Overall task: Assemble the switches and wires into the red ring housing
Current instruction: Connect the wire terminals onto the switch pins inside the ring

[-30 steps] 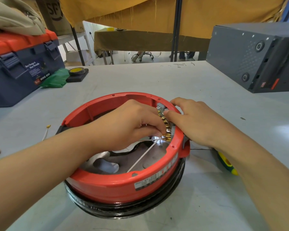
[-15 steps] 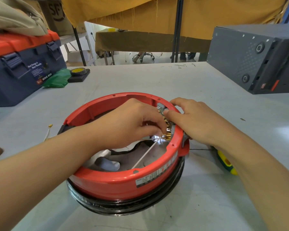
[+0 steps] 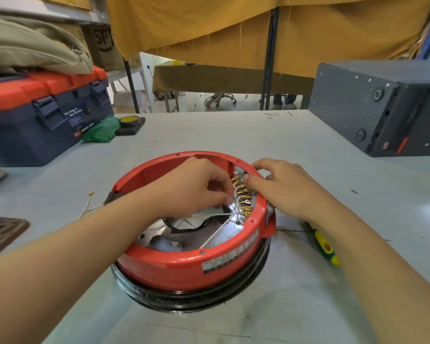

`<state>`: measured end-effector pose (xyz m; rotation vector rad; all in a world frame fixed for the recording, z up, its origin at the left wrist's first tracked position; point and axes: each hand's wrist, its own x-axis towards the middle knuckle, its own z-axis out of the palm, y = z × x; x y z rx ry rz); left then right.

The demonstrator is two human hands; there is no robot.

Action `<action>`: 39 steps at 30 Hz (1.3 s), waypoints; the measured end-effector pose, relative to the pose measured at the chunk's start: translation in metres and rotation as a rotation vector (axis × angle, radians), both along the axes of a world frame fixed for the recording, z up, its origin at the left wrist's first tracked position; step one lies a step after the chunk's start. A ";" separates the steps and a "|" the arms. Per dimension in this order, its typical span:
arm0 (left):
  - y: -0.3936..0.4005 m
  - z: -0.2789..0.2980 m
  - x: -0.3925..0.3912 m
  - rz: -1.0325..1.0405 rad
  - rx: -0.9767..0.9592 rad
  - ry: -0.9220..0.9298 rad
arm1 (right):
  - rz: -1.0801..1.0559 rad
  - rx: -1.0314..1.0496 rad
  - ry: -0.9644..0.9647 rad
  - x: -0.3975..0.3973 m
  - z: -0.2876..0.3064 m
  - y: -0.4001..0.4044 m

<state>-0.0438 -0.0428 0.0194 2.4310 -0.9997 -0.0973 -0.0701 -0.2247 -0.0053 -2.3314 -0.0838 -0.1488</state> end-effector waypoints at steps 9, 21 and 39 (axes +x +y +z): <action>-0.003 -0.004 0.002 0.038 -0.061 0.034 | -0.019 -0.015 0.003 -0.002 0.001 0.003; 0.000 0.000 0.007 0.062 -0.061 0.026 | -0.034 -0.028 -0.067 -0.001 0.001 0.001; 0.124 -0.002 0.019 0.506 -0.441 0.111 | 0.054 0.528 0.170 -0.001 0.002 0.005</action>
